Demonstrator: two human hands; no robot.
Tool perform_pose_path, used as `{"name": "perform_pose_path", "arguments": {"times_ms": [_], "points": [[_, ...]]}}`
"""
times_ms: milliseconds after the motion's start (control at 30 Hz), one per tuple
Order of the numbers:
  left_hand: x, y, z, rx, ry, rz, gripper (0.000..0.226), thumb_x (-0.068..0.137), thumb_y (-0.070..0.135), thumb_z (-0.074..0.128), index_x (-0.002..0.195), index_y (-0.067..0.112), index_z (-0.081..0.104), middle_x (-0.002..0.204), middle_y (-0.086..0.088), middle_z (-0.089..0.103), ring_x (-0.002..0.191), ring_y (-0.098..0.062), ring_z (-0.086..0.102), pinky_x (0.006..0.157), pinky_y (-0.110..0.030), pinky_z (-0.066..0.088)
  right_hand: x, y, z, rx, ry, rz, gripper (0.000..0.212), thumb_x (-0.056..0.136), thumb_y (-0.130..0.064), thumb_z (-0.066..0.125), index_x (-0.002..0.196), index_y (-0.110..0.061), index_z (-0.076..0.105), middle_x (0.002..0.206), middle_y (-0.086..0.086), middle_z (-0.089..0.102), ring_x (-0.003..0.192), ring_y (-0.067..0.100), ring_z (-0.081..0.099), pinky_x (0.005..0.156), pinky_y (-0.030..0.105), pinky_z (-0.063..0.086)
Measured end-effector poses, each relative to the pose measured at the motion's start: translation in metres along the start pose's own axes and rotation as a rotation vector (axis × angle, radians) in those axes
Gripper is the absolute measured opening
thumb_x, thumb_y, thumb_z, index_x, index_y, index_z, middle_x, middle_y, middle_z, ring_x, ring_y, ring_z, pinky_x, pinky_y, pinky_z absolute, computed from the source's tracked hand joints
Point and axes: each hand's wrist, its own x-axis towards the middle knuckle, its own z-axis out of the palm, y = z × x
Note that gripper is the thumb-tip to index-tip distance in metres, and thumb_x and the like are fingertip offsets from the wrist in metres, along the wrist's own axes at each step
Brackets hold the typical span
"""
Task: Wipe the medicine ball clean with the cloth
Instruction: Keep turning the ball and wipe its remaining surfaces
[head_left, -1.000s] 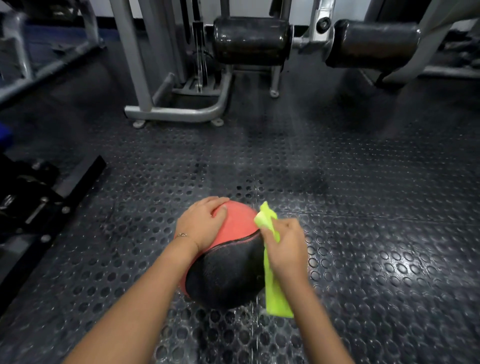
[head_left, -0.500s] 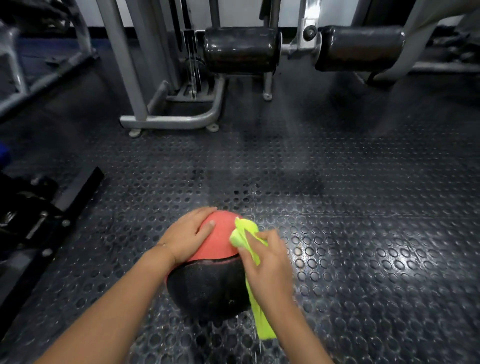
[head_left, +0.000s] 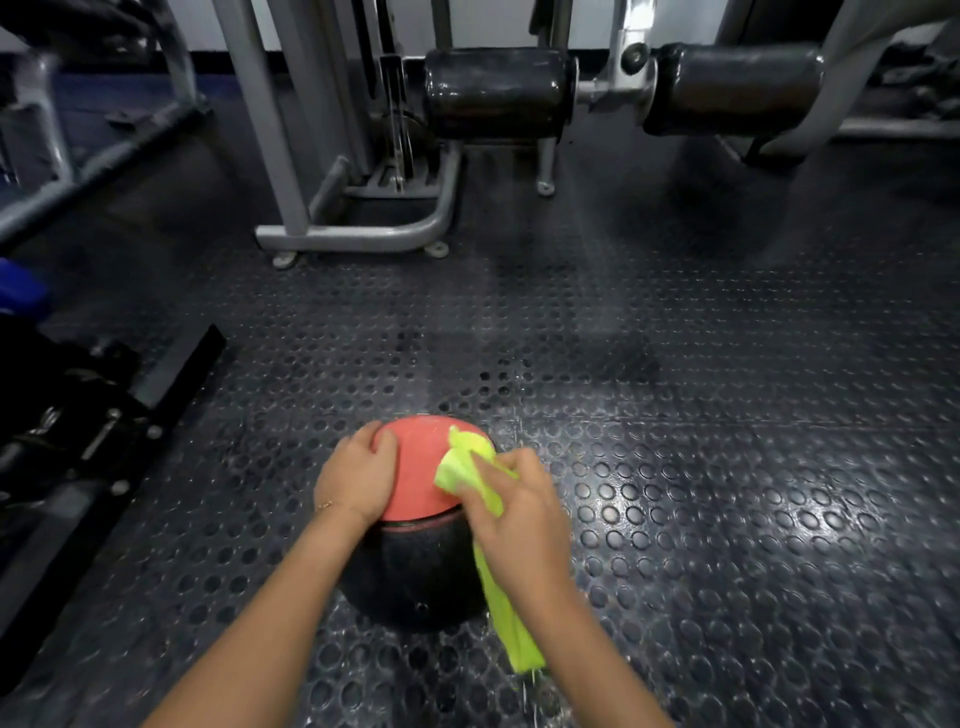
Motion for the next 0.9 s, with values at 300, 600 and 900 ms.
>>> {"name": "perform_pose_path", "arguments": {"times_ms": [300, 600, 900], "points": [[-0.002, 0.006, -0.005, 0.204, -0.039, 0.081, 0.047, 0.096, 0.040, 0.026, 0.139, 0.031, 0.041, 0.144, -0.006, 0.044, 0.131, -0.028, 0.041, 0.109, -0.042, 0.033, -0.028, 0.006, 0.008, 0.004, 0.178, 0.082, 0.030, 0.087, -0.039, 0.055, 0.113, -0.026, 0.062, 0.095, -0.007, 0.048, 0.084, 0.008, 0.047, 0.062, 0.013, 0.032], [-0.008, 0.015, 0.004, 0.078, 0.000, 0.123, 0.041, 0.095, 0.046, 0.034, 0.131, 0.037, 0.050, 0.142, 0.005, 0.048, 0.128, -0.023, 0.045, 0.103, -0.036, 0.037, -0.005, 0.015, 0.007, 0.012, 0.128, -0.040, 0.038, 0.085, -0.044, 0.052, 0.115, -0.023, 0.061, 0.103, 0.002, 0.056, 0.093, 0.016, 0.051, 0.074, 0.029, 0.042], [-0.004, 0.022, -0.002, 0.081, -0.017, 0.087, 0.036, 0.095, 0.041, 0.036, 0.125, 0.039, 0.057, 0.133, 0.002, 0.058, 0.121, -0.024, 0.053, 0.094, -0.032, 0.042, 0.015, 0.001, 0.005, -0.049, 0.030, -0.014, 0.038, 0.089, -0.045, 0.047, 0.117, -0.025, 0.061, 0.108, -0.001, 0.052, 0.101, 0.017, 0.048, 0.081, 0.031, 0.043]]}}
